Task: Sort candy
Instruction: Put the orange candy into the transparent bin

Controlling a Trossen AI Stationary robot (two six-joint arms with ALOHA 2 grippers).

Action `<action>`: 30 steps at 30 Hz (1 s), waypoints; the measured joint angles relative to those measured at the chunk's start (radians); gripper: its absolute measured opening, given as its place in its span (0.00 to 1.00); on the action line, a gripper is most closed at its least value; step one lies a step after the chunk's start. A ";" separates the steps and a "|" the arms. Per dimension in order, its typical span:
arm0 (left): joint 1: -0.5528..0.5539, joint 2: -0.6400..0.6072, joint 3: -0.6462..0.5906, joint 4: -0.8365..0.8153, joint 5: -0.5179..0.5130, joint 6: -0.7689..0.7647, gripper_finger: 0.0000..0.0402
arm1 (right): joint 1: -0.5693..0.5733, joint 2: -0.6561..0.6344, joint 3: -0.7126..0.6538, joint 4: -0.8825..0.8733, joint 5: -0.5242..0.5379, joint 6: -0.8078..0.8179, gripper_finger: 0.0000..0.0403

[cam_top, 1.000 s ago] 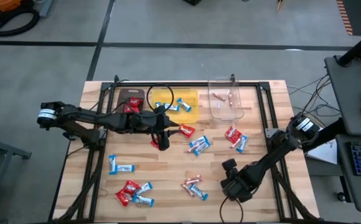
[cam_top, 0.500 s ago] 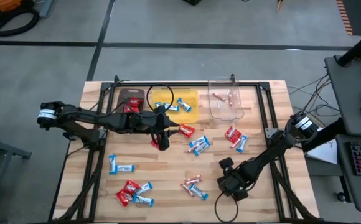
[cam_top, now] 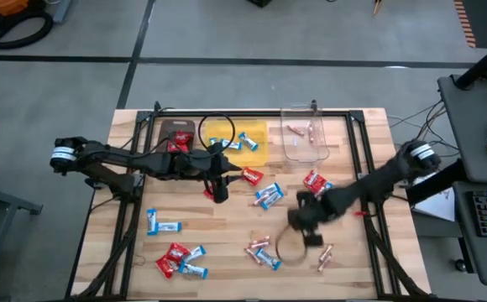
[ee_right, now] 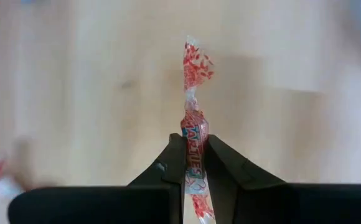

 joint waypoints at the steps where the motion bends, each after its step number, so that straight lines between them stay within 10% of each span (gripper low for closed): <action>1: 0.000 0.000 0.000 -0.002 0.000 0.000 0.25 | -0.046 -0.034 0.000 -0.007 0.011 0.013 0.08; 10: 0.000 -0.003 0.000 -0.045 0.000 -0.001 0.25 | -0.609 -0.295 0.000 -0.021 0.036 0.125 0.08; 18: 0.000 -0.004 0.000 -0.103 0.000 -0.013 0.25 | -1.064 -0.280 0.000 0.009 0.035 -0.038 0.08; 30: -0.016 -0.014 0.096 -0.438 0.000 -0.169 0.25 | -1.229 -0.059 0.003 0.134 0.016 -0.152 0.22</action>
